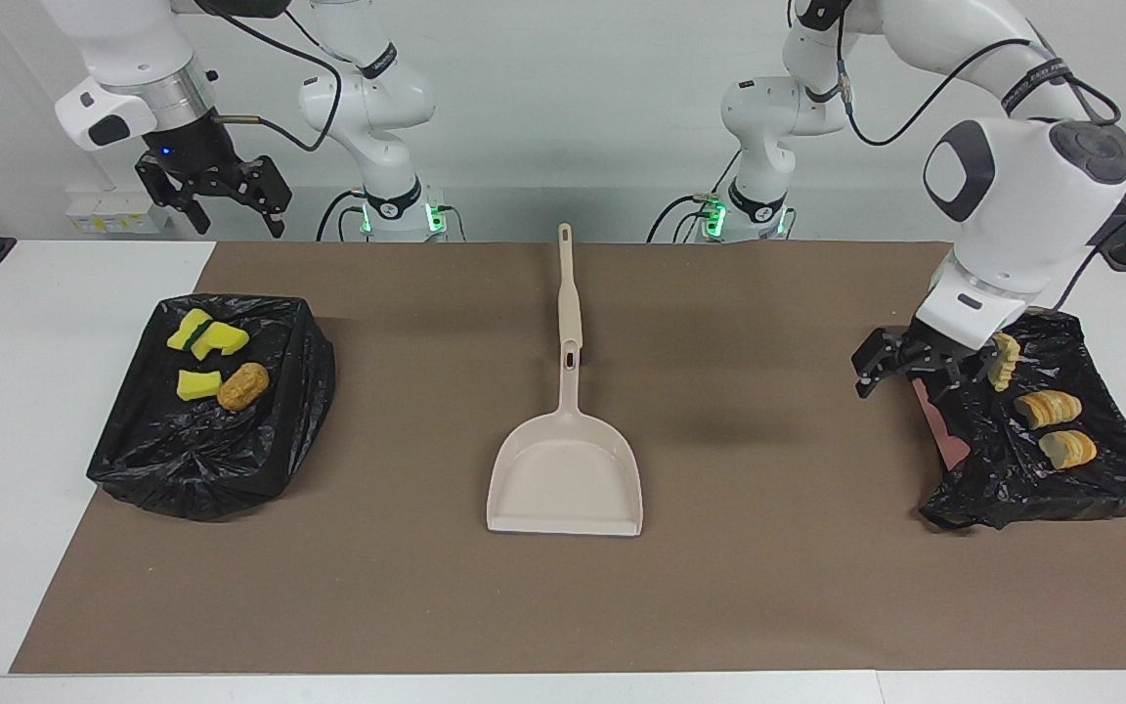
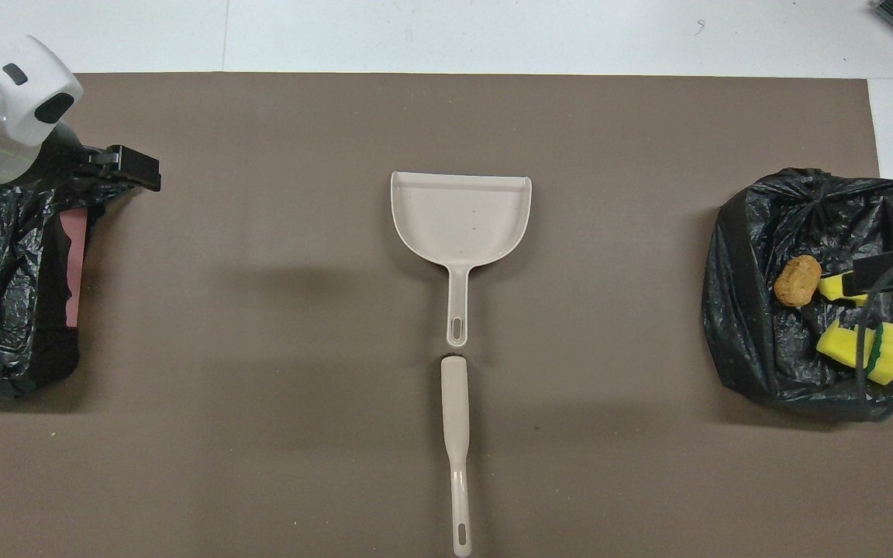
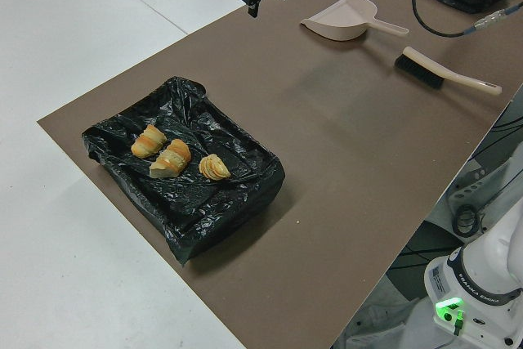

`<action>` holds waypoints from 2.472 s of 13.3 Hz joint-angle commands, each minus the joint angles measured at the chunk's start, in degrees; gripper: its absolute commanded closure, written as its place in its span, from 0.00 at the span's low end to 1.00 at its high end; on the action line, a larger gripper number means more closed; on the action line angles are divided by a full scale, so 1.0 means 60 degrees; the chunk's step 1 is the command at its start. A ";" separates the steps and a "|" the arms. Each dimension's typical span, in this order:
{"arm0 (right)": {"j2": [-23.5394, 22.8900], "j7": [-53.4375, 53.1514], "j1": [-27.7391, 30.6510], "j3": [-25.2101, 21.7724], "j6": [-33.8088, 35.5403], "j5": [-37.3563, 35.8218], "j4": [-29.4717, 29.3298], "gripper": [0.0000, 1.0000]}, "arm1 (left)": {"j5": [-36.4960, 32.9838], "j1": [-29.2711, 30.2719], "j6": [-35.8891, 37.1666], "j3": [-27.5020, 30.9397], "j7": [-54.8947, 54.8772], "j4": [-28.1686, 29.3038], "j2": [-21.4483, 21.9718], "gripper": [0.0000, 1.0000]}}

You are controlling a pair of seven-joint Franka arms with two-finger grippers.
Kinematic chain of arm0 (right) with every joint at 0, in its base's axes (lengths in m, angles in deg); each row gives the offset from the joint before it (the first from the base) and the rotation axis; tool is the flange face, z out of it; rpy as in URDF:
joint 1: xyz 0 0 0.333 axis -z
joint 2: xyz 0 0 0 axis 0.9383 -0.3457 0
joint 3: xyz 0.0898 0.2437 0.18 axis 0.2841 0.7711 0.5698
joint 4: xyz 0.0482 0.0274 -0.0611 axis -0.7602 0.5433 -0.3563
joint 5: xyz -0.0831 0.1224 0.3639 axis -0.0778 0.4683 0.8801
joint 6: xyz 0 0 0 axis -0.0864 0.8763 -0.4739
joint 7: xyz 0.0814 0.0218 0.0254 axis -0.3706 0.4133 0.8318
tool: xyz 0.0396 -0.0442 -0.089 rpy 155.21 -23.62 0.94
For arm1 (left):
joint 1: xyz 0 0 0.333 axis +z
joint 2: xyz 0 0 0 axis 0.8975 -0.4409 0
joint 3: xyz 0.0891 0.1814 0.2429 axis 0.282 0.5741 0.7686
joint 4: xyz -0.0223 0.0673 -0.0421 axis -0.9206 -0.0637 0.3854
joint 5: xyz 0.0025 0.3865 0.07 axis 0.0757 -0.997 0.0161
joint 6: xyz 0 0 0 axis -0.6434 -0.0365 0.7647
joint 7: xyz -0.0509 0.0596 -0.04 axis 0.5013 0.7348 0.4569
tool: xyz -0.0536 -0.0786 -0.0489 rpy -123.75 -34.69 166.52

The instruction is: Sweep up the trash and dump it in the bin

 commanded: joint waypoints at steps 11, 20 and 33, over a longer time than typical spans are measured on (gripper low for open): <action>0.0111 0.0126 0.0052 0.0007 0.0099 0.0162 0.0042 0.00 | -0.0677 0.0017 0.3240 0.0157 -0.0558 0.0296 0.2088 0.00; 0.0111 0.0126 0.0052 0.0007 0.0099 0.0162 0.0042 0.00 | -0.0489 -0.0056 0.3520 0.0099 -0.0588 -0.0583 0.1401 0.00; 0.0111 0.0126 0.0052 -0.0007 0.0099 0.0162 0.0042 0.00 | -0.0474 0.0017 0.3271 0.0098 -0.0866 -0.0569 0.1399 0.00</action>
